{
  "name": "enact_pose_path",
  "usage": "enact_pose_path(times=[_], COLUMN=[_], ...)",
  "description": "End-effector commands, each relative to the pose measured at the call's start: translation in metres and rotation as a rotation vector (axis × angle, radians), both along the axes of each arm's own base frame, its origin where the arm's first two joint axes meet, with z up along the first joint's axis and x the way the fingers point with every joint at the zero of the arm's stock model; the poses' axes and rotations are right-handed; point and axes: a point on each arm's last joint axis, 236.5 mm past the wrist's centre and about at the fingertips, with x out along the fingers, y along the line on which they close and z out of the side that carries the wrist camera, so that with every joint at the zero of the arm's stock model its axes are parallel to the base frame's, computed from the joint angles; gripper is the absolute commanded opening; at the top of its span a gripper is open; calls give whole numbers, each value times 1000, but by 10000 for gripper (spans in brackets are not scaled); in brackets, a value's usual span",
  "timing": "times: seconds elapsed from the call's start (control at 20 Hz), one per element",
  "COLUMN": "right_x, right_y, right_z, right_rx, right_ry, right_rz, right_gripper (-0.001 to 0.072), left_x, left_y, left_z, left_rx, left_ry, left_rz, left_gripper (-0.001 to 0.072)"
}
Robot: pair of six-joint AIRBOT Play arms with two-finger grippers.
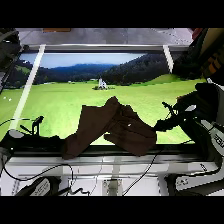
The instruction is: Fold the clothes and pants, and hang the long-sleeved shirts on hangers.
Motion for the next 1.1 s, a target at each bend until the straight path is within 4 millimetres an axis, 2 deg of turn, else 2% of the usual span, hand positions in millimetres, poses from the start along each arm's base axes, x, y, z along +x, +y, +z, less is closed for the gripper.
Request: enact_pose_path(times=[0.0, 0.05, 0.1, 0.15, 0.25, 0.35, 0.4, 0.5, 0.55, 0.6, 0.7, 0.75, 0.85, 0.95, 1.0, 1.05], right_x=[0, 0, -1, 0, 2, 5, 8, 19, 30, 45, 83, 105, 142, 161, 162, 160], right_y=[5, 5, 6, 9, 16, 24, 25, 27, 26, 25, 19, 13, -3, -19, -26, -33], right_z=[5, 5, 6, 8, 15, 23, 26, 40, 54, 72, 125, 160, 235, 317, 354, 391], right_rx=[27, 28, 33, 48, 90, 133, 139, 153, 156, 153, 138, 114, 43, -17, -47, -85], right_ry=[6, 8, 11, 12, 16, 13, 4, -44, -93, -158, -332, -439, -665, -899, -1006, -1116], right_rz=[-6, -5, -7, -12, -28, -45, -52, -68, -75, -80, -106, -136, -223, -318, -353, -385], right_gripper=[12, 12, 12, 12, 12, 12, 12, 11, 11, 11, 11, 11, 11, 11, 11, 11], left_x=[22, 23, 23, 21, 19, 19, 20, 39, 57, 80, 136, 162, 200, 220, 223, 224], left_y=[8, 10, 9, 9, 4, -5, -9, -10, -6, 1, 21, 31, 51, 70, 79, 86], left_z=[-10, -11, -12, -14, -17, -17, -15, 0, 17, 43, 122, 173, 274, 365, 401, 424], left_rx=[13, 20, 19, 20, 25, 19, 18, 36, 50, 74, 159, 214, 322, 373, 384, 388], left_ry=[-54, -57, -55, -49, -50, -53, -59, -115, -167, -241, -460, -589, -835, -1039, -1120, -1171], left_rz=[62, 67, 64, 56, 2, -32, -48, -78, -87, -94, -91, -83, -34, 101, 170, 220], left_gripper=[340, 302, 149, 73, 73, 17, 16, 15, 15, 15, 15, 15, 14, 14, 14, 13])
